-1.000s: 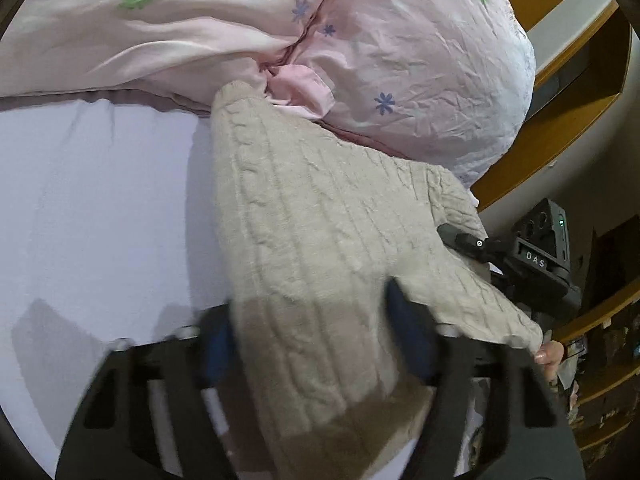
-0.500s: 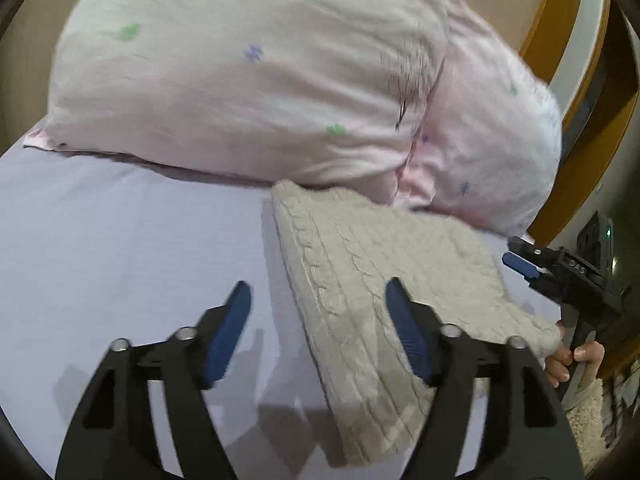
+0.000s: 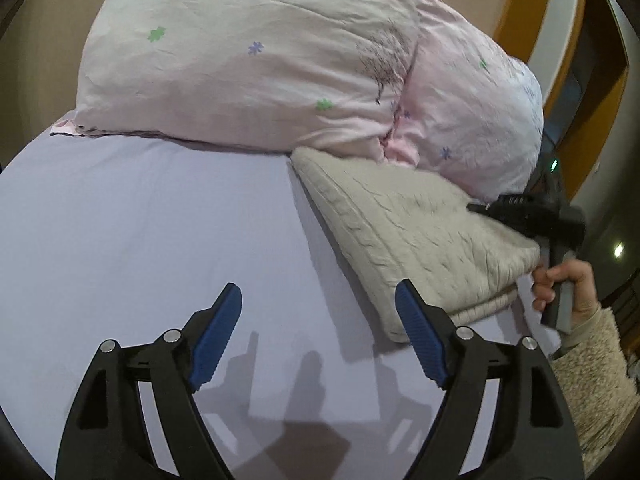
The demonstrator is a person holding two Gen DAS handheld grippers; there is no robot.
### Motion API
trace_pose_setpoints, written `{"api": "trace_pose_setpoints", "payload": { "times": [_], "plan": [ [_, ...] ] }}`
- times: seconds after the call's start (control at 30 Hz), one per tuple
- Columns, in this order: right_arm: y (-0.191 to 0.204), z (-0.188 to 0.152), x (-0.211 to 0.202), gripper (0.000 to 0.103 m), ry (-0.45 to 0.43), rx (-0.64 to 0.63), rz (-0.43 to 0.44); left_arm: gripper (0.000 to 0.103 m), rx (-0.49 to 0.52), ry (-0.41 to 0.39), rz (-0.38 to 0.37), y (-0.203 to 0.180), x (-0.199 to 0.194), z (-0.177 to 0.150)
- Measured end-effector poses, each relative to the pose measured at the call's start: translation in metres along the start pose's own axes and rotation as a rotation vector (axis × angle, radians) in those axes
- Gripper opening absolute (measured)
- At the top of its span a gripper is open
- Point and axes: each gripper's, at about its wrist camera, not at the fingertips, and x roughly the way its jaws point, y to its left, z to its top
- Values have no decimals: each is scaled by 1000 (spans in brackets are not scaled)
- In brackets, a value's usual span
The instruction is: Fold small clothes
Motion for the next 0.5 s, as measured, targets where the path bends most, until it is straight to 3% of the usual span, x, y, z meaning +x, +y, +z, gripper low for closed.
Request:
{"api": "trace_pose_setpoints", "payload": {
  "times": [0.03, 0.1, 0.13, 0.17, 0.23, 0.3, 0.4, 0.5],
  "plan": [
    [4, -4, -15, 20, -43, -21, -38, 86, 8, 7, 5, -2, 1, -2],
    [6, -13, -46, 48, -121, -55, -72, 91, 24, 17, 18, -7, 1, -8],
    [4, -19, -63, 80, -159, -74, -76, 94, 30, 21, 20, -9, 1, -11],
    [-1, -28, -80, 99, -198, -97, -77, 98, 37, 27, 25, -12, 1, -13],
    [-5, -45, -106, 101, -236, -150, -55, 102, 58, 47, 65, -19, 4, -18],
    [2, -66, -117, 101, -219, -208, -77, 102, 88, 70, 113, -28, 9, -22],
    [11, -96, -111, 101, -131, -266, -167, 102, 124, 131, 160, -42, 23, -26],
    [22, -118, -88, 101, -35, -327, -127, 102, 142, 170, 158, -51, 35, -29]
  ]
}}
